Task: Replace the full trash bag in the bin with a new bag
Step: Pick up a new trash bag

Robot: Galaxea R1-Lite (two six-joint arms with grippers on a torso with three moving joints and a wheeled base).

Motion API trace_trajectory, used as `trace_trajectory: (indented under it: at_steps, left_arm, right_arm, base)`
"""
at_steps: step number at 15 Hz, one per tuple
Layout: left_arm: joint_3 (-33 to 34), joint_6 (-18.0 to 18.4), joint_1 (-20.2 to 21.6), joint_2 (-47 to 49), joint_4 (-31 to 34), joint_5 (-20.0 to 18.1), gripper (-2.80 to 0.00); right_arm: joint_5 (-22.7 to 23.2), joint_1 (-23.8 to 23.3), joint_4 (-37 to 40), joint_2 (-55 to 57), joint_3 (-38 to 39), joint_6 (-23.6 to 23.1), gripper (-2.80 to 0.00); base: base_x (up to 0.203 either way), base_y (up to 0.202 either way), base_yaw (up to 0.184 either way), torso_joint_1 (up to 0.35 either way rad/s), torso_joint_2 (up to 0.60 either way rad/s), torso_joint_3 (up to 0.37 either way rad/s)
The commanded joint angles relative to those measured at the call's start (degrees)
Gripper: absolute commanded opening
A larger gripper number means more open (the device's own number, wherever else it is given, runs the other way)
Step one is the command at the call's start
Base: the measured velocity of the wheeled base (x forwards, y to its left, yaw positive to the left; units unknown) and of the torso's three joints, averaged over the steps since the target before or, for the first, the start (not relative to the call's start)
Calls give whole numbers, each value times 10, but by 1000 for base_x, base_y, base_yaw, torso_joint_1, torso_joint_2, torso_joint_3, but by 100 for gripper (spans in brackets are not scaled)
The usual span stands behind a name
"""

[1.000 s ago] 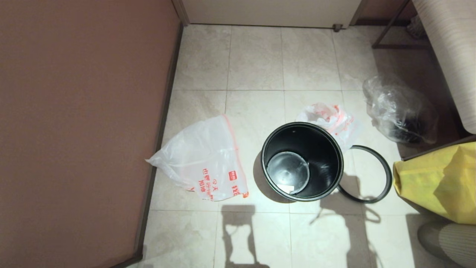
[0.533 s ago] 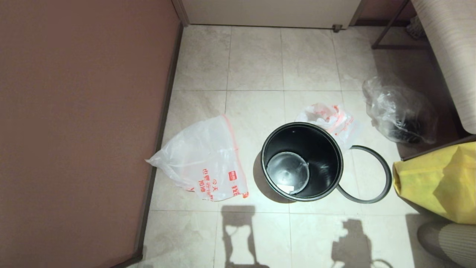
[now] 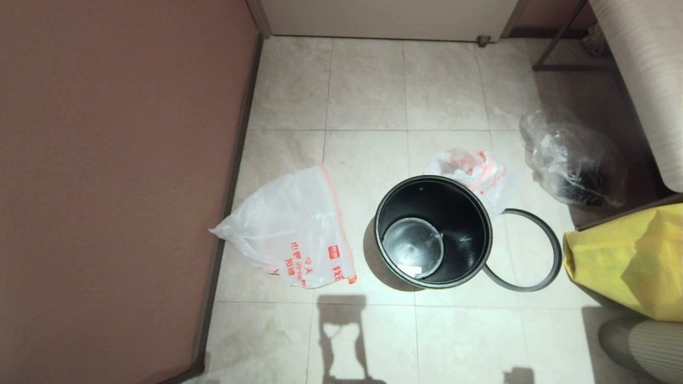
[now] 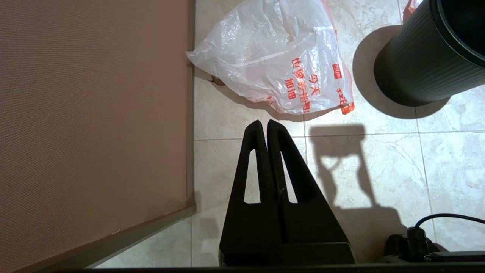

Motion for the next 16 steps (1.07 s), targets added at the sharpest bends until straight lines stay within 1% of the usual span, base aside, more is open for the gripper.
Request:
trace_trajectory:
  at_steps: [1, 4, 6, 9, 10, 12, 13, 16]
  left_arm:
    - [0, 0, 0, 1, 0, 0, -280]
    - [0, 0, 0, 1, -1, 0, -280]
    - [0, 0, 0, 1, -1, 0, -280]
    - [0, 0, 0, 1, 0, 0, -280]
    - [0, 0, 0, 1, 0, 0, -280]
    - [0, 0, 0, 1, -1, 0, -280]
    - [0, 0, 0, 1, -1, 0, -280]
    - [0, 0, 0, 1, -1, 0, -280]
  right_arm:
    - [0, 4, -42, -59, 67, -5, -280]
    - [-14, 6, -245, -88, 212, -12, -280]
    - [-19, 7, -335, -93, 301, -10, -280]
    - [-22, 7, -437, -96, 414, -12, -280]
    - [-22, 7, -482, -96, 450, -15, -280]
    - [-22, 7, -571, -96, 512, -39, -280]
    - [-23, 7, -593, -96, 522, -50, -280]
    - [-21, 9, -551, -96, 517, -64, -280]
  base:
    - [0, 0, 0, 0, 0, 0]
    - [0, 0, 0, 0, 0, 0]
    - [0, 0, 0, 0, 0, 0]
    - [0, 0, 0, 0, 0, 0]
    - [0, 0, 0, 0, 0, 0]
    - [0, 0, 0, 0, 0, 0]
    - [0, 0, 0, 0, 0, 0]
    - [0, 0, 0, 0, 0, 0]
